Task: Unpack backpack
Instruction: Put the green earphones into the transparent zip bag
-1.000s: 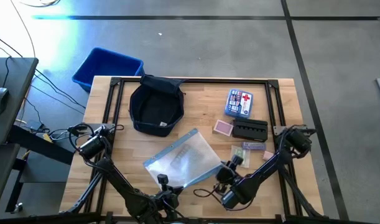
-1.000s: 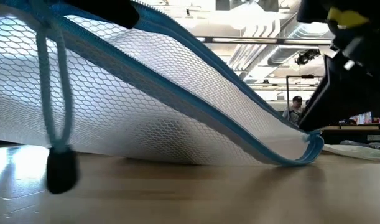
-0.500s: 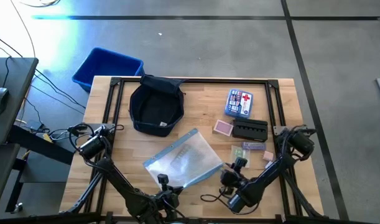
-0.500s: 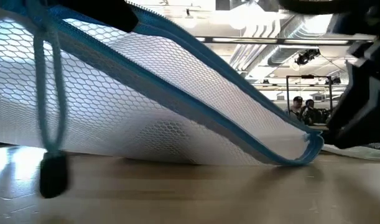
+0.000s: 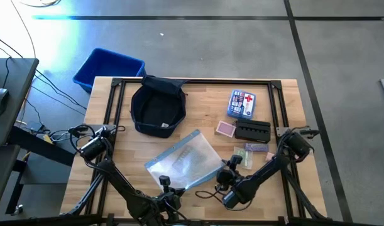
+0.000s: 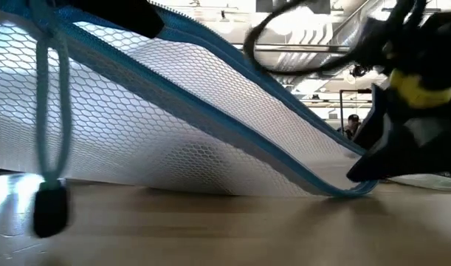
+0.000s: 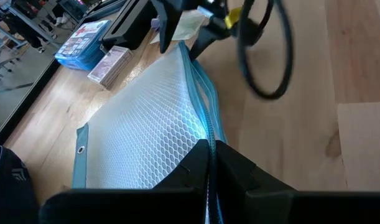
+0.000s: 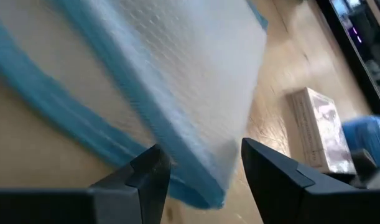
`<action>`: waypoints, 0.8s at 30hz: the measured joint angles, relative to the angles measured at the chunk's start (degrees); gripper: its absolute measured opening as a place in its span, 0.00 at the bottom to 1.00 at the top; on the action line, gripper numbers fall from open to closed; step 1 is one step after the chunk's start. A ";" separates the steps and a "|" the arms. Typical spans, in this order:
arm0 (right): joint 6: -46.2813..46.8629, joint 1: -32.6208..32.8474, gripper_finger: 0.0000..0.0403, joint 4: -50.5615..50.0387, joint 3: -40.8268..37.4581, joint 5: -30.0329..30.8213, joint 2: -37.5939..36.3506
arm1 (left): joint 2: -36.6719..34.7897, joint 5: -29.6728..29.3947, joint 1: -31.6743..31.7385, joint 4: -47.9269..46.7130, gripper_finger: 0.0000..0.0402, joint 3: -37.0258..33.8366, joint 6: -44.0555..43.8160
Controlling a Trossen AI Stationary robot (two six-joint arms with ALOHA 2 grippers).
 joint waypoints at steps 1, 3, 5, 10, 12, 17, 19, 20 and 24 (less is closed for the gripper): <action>2.40 -0.51 0.43 -0.98 0.00 -0.18 0.00 | 0.00 0.00 0.00 -0.04 0.00 0.00 0.00; 7.04 -1.15 0.38 -2.64 0.00 -0.39 0.00 | 0.00 -0.02 0.02 -0.10 0.00 0.00 0.00; 8.52 -1.30 0.29 -3.48 0.04 -0.56 0.00 | 0.00 -0.02 0.04 -0.15 0.00 0.00 0.00; 6.49 -0.53 0.03 -7.44 3.24 -1.35 -0.32 | -0.47 -1.34 -0.24 -2.09 0.00 0.00 0.06; 6.44 -0.62 0.03 -12.69 6.04 -2.63 -1.11 | -1.93 -2.19 -0.27 -5.60 0.00 -0.02 -2.21; 5.02 -2.27 0.01 -26.72 15.80 -5.37 -4.52 | -8.35 -6.06 -0.26 -14.36 0.00 -0.02 -7.32; 2.24 -3.03 0.00 -29.16 20.42 -5.96 -6.20 | -11.36 -6.06 -0.22 -15.25 0.00 -0.02 -7.50; 0.34 -3.28 0.00 -29.23 22.44 -5.75 -7.02 | -12.99 -5.82 -0.24 -15.31 0.00 -0.02 -7.44; -5.26 -4.36 0.00 -28.89 29.07 -2.08 -8.26 | -17.09 -4.66 -0.54 -15.81 0.00 -0.02 -7.19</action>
